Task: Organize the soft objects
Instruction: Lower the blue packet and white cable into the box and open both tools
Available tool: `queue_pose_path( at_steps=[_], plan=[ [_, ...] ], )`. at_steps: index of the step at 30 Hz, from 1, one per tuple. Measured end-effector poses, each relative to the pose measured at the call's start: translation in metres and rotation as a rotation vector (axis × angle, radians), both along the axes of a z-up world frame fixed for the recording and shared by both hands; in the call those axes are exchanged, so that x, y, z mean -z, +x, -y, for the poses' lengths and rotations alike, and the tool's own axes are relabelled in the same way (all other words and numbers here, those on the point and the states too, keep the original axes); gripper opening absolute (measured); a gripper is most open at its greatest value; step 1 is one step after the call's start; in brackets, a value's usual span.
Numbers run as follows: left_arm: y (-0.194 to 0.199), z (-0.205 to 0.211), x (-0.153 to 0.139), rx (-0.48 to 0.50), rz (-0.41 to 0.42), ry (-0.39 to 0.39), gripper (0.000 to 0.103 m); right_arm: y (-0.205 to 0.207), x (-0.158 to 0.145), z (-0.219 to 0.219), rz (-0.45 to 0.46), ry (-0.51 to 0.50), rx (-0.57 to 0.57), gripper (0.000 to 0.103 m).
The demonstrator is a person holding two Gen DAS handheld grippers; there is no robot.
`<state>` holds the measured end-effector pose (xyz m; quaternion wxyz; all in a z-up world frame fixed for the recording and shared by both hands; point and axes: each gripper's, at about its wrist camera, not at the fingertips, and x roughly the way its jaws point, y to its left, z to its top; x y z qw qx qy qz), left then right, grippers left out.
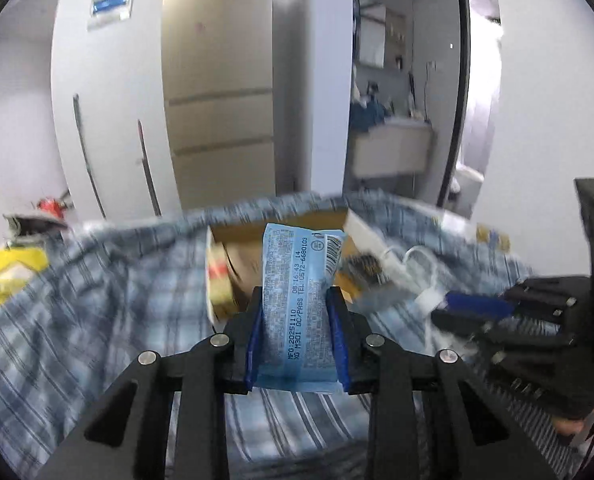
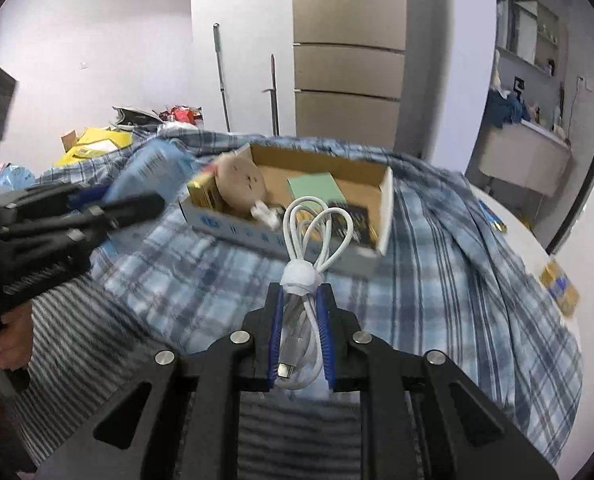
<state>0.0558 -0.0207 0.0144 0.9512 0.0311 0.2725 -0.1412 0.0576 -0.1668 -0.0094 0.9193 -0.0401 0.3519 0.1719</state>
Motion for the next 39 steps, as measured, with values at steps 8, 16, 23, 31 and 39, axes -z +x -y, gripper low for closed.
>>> queue_pose_path(
  at_steps=[8,16,23,31,39],
  plan=[
    [0.050,-0.015,-0.024,-0.086,0.128,0.016,0.031,0.050,-0.026,-0.041,0.067,0.029,-0.019,0.016],
    [0.113,-0.028,0.017,-0.129,-0.061,-0.004,0.031,0.109,-0.002,-0.039,-0.036,0.046,0.051,0.016],
    [0.127,-0.019,0.033,-0.078,-0.116,0.026,0.031,0.132,0.024,-0.041,-0.079,0.009,0.068,0.016],
    [0.127,-0.020,0.037,-0.129,-0.082,0.043,0.072,0.139,0.041,-0.039,-0.125,-0.011,0.082,0.017],
    [0.123,-0.025,0.028,-0.140,-0.076,0.032,0.072,0.133,0.026,-0.033,-0.091,0.013,0.089,0.030]
  ],
)
